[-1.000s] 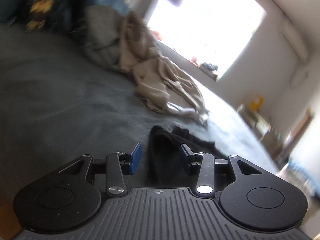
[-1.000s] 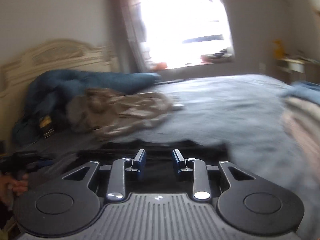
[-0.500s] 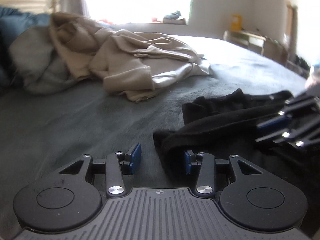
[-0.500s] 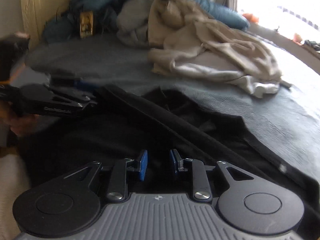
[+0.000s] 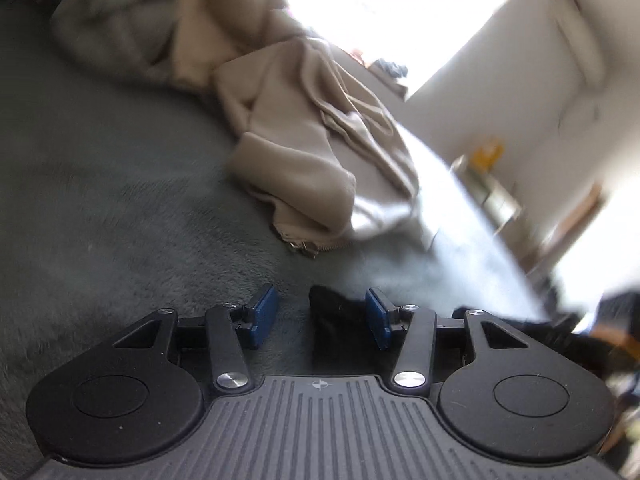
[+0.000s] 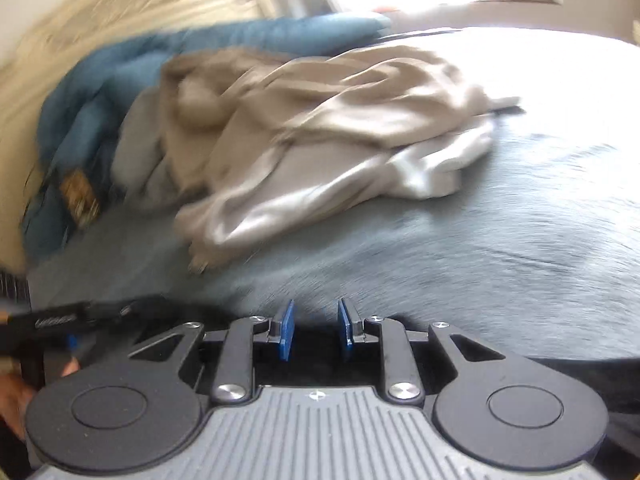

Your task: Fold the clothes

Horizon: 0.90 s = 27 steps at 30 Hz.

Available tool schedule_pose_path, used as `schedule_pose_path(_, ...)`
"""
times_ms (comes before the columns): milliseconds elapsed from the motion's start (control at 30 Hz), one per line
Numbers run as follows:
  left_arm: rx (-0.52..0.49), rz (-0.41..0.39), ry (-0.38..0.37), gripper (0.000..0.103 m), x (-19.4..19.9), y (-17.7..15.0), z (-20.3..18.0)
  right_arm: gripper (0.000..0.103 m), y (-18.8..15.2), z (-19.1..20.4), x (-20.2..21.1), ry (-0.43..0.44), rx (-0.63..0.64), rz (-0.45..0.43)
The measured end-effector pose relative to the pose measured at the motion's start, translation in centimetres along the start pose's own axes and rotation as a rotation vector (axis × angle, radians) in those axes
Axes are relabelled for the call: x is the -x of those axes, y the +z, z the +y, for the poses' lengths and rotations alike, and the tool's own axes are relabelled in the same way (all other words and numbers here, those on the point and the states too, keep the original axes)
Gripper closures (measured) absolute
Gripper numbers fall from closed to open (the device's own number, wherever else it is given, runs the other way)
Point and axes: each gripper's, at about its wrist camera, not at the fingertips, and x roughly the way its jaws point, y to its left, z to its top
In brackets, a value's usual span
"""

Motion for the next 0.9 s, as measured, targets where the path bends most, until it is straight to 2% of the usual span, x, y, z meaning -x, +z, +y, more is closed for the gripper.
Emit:
schedule_pose_path(100, -0.013, 0.018, -0.044, 0.054, 0.6, -0.2, 0.2, 0.076, 0.1, -0.5, 3.2, 0.0, -0.002, -0.047)
schedule_pose_path(200, -0.05, 0.036, -0.048, 0.054, 0.8, -0.3, -0.1, 0.076, -0.5, -0.5, 6.8, 0.013, 0.052, -0.078)
schedule_pose_path(300, -0.033, 0.027, -0.068, 0.053, 0.7, -0.2, 0.3, 0.076, -1.4, 0.9, 8.7, 0.008, 0.213, -0.066)
schedule_pose_path(433, 0.039, -0.022, -0.123, 0.053, 0.8, -0.5, 1.5, 0.076, -2.2, 4.1, 6.7, 0.05, 0.428, -0.007)
schedule_pose_path(567, 0.04, -0.061, -0.181, 0.053, 0.8, -1.1, 2.2, 0.076, -2.4, 6.9, 2.2, 0.077, 0.587, 0.03)
schedule_pose_path(733, 0.02, -0.07, -0.231, 0.052, 0.8, -1.3, 2.4, 0.076, -2.5, 8.4, -2.0, 0.092, 0.705, 0.088)
schedule_pose_path(900, -0.014, -0.067, -0.224, 0.052, 0.6, -1.5, 2.0, 0.076, -2.8, 8.7, -3.6, 0.098, 0.757, 0.122)
